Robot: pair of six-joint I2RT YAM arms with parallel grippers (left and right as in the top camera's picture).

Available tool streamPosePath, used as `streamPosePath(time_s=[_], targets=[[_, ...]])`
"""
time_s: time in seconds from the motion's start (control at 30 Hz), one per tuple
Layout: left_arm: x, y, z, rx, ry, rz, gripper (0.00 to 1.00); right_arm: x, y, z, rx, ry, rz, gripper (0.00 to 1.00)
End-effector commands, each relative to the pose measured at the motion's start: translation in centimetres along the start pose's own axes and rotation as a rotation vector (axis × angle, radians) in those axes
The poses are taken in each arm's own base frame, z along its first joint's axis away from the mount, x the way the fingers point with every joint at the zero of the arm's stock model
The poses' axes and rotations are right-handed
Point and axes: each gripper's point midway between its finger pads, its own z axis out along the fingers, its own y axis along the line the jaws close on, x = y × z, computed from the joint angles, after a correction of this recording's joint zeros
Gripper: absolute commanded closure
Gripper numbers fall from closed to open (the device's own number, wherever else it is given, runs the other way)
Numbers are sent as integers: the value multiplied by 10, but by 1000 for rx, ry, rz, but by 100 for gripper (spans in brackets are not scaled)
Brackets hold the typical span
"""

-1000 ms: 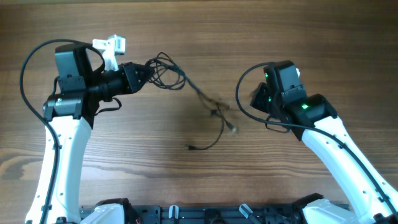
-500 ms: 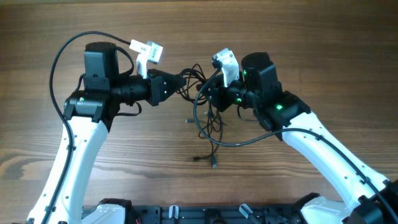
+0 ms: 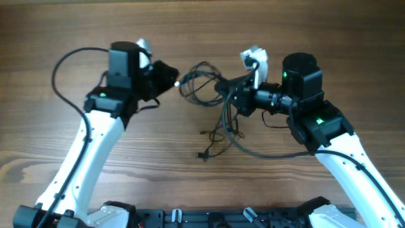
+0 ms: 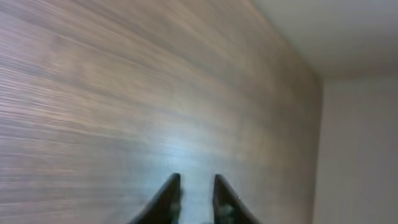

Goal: Untangle cables

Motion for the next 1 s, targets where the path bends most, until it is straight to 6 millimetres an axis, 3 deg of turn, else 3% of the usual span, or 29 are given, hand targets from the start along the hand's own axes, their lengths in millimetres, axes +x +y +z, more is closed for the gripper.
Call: streamPosePath(time_s=[0.0, 0.03, 0.1, 0.23, 0.3, 0.37, 0.47, 0.6, 0.63, 0.7, 0.73, 0.77, 0.87, 0.9, 0.93, 0.97], targets=[[8, -13, 2, 15, 8, 79, 7, -13, -82, -21, 449, -219, 464, 96], [6, -11, 1, 12, 3, 31, 0, -14, -87, -24, 473, -256, 543, 96], [8, -11, 1, 12, 16, -173, 0, -12, -87, -16, 459, -259, 600, 96], [35, -52, 7, 132, 98, -109, 0, 6, -80, 11, 443, -179, 596, 96], [36, -67, 14, 146, 49, -75, 0, 13, -74, 21, 434, -142, 557, 96], [34, -62, 22, 87, -1, -129, 6, 16, -69, 24, 427, -128, 548, 96], [44, -52, 40, 41, 33, -132, 27, 16, -64, 27, 410, -122, 522, 96], [34, -20, 58, -88, -43, -244, 25, 17, -51, 32, 340, -80, 473, 96], [33, -20, 60, -87, -46, -242, 38, 17, -50, 33, 333, -75, 468, 96], [32, -19, 61, -90, -45, -211, 96, 18, -51, 33, 337, -68, 436, 96], [29, -18, 59, -95, -58, -180, 96, 18, -55, 31, 360, -65, 384, 95], [21, -15, 55, -100, -77, -115, 96, 20, -61, 29, 394, -57, 342, 92], [-5, -12, 32, -91, -138, 12, 96, 36, -95, 9, 608, -27, 280, 61], [-14, -16, 20, -78, -168, 91, 96, 43, -110, -3, 714, -19, 277, 14], [-18, -22, 8, -68, -190, 207, 96, 44, -112, -4, 725, -17, 268, 0], [-18, -24, 4, -67, -194, 263, 96, 41, -110, -3, 714, -15, 240, 0]])
